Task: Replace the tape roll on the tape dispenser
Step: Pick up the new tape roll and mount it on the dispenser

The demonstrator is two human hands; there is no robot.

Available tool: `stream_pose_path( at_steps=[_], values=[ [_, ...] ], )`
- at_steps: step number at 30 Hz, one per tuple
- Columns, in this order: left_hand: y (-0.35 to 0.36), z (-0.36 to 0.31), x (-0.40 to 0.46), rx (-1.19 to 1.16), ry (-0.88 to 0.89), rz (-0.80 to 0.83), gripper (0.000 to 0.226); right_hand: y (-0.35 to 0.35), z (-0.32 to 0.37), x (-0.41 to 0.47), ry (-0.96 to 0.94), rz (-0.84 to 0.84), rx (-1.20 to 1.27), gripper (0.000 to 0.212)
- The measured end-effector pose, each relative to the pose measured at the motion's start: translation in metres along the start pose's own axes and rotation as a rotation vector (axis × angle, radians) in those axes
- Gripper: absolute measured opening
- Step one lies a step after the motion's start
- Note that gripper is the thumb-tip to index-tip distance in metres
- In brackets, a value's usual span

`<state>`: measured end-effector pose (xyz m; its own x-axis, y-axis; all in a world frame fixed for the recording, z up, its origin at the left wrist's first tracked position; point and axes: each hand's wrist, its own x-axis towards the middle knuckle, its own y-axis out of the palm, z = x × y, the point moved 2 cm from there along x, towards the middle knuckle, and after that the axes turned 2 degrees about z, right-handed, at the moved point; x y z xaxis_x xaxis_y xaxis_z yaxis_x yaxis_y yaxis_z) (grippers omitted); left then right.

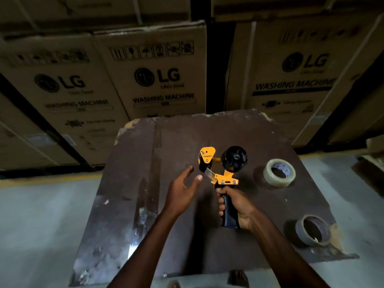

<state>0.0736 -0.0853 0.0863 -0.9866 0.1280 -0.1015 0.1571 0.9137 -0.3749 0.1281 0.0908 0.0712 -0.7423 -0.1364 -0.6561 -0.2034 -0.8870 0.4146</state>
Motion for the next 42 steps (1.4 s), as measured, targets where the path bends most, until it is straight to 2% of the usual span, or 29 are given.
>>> stream_pose_path(
  at_steps=[5,8,10,15,18,23,30,36,42],
  values=[
    [-0.017,-0.058,0.019,-0.177,0.102,-0.054,0.067,0.037,0.053,-0.023,-0.166,0.069,-0.008,0.018],
    [-0.031,-0.097,0.022,-0.308,0.142,-0.018,0.039,0.054,0.082,-0.035,-0.251,0.12,-0.046,0.025],
    [-0.038,-0.115,0.027,-0.381,0.134,0.038,0.031,0.064,0.098,-0.042,-0.288,0.136,-0.08,0.024],
    [-0.053,-0.145,0.036,-0.484,0.126,0.065,0.047,0.08,0.126,-0.054,-0.35,0.16,-0.155,0.024],
    [-0.058,-0.154,0.038,-0.494,0.121,0.087,0.043,0.086,0.137,-0.057,-0.378,0.192,-0.187,0.024],
    [-0.061,-0.164,0.039,-0.495,0.12,0.028,0.039,0.091,0.149,-0.057,-0.41,0.228,-0.22,0.027],
    [-0.062,-0.173,0.043,-0.544,0.153,-0.01,0.05,0.096,0.163,-0.057,-0.457,0.256,-0.261,0.031],
    [-0.056,-0.178,0.047,-0.613,0.149,-0.021,0.052,0.094,0.169,-0.053,-0.466,0.244,-0.275,0.022],
    [-0.051,-0.18,0.049,-0.68,0.104,-0.069,0.018,0.094,0.17,-0.047,-0.453,0.224,-0.259,0.021]
  ],
)
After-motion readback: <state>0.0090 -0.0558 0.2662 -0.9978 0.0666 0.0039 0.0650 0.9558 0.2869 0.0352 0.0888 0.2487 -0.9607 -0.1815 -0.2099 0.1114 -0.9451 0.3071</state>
